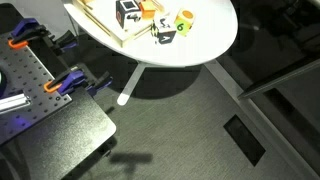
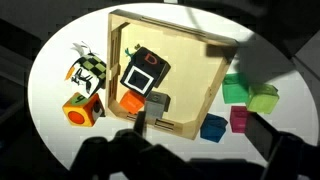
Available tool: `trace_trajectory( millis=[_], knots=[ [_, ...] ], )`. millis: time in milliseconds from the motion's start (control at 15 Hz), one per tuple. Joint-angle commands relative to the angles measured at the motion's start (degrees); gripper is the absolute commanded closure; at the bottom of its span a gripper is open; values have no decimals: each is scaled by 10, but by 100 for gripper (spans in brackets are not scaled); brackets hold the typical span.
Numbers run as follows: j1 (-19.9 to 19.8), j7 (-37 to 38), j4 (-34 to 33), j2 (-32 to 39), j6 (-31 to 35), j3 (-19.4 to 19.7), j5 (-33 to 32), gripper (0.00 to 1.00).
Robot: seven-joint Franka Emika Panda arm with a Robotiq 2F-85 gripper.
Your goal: Put the blue block on the tray
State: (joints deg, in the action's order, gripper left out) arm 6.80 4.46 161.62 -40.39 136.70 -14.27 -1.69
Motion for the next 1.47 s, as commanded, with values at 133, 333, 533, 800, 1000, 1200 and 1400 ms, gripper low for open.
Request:
trace_trajectory(
  millis=[133,333,533,800,1000,1200,1400],
  knots=[
    [9,6,0,5,-2,9,-9,0],
    [6,8,-5,9,-2,11,-9,0],
    [0,7,-24,28,-3,18,-8,0],
    [-3,3,-51,64,1,31,-5,0],
    [-1,-5,-73,100,3,43,-1,0],
    [8,-25,-103,143,-1,57,8,0],
    [21,-61,-138,189,-10,73,23,0]
  ],
)
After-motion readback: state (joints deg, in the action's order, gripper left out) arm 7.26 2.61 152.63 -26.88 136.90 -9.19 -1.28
